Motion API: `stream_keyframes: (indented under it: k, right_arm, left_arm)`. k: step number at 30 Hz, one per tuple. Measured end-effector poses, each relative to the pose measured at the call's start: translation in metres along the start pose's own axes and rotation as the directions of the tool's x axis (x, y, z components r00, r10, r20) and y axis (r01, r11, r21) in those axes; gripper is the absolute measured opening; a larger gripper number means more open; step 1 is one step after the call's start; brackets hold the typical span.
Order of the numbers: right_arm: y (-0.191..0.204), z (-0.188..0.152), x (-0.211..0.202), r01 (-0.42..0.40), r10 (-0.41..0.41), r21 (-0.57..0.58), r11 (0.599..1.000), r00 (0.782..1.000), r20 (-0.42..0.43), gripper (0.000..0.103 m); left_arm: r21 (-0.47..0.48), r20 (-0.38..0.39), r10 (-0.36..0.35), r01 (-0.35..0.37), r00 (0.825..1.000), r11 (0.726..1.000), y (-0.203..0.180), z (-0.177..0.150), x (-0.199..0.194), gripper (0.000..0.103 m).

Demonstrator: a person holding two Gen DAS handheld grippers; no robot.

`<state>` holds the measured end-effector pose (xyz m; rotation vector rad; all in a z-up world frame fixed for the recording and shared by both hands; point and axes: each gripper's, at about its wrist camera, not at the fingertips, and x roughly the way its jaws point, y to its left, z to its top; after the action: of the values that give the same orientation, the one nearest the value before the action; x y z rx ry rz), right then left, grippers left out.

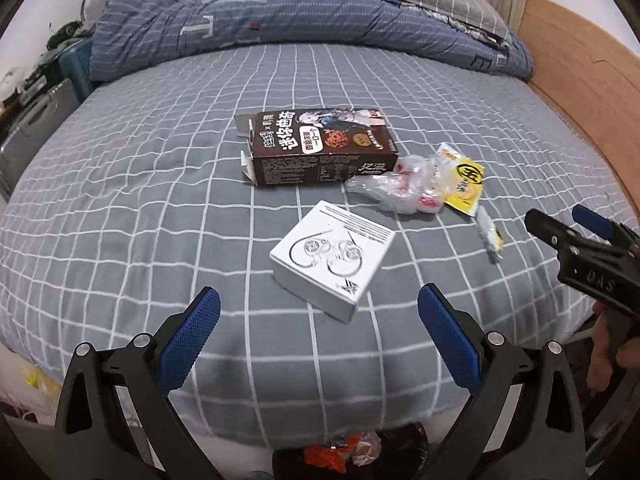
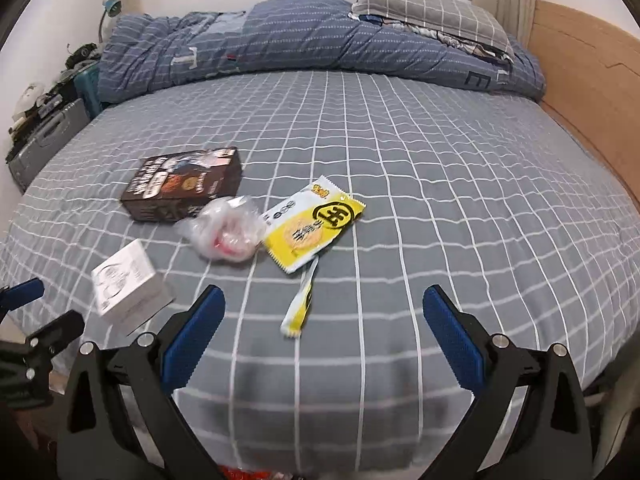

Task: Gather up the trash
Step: 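Grasp the white earphone box with the left tool while the right tool grasps the yellow snack packet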

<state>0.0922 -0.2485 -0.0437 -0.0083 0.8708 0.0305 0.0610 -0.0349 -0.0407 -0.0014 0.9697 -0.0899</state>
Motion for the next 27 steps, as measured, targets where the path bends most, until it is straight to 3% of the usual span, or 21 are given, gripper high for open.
stream_keyframes:
  k: [13, 20, 27]
  right_arm:
    - [-0.004, 0.053, 0.086, -0.014, 0.027, 0.12, 0.993, 0.994, -0.103, 0.095]
    - [0.001, 0.074, 0.125, 0.019, 0.011, 0.175, 0.984, 0.985, -0.171, 0.095]
    - [0.007, 0.08, 0.146, 0.018, 0.023, 0.209, 0.978, 0.981, -0.194, 0.095]
  left_arm:
    - [0.034, -0.056, -0.052, 0.054, 0.997, 0.998, -0.002, 0.012, 0.058, 0.096]
    - [0.076, -0.068, -0.075, 0.08, 0.995, 0.994, -0.009, 0.012, 0.076, 0.096]
    - [0.056, -0.081, -0.082, 0.086, 0.993, 0.995, -0.004, 0.014, 0.086, 0.087]
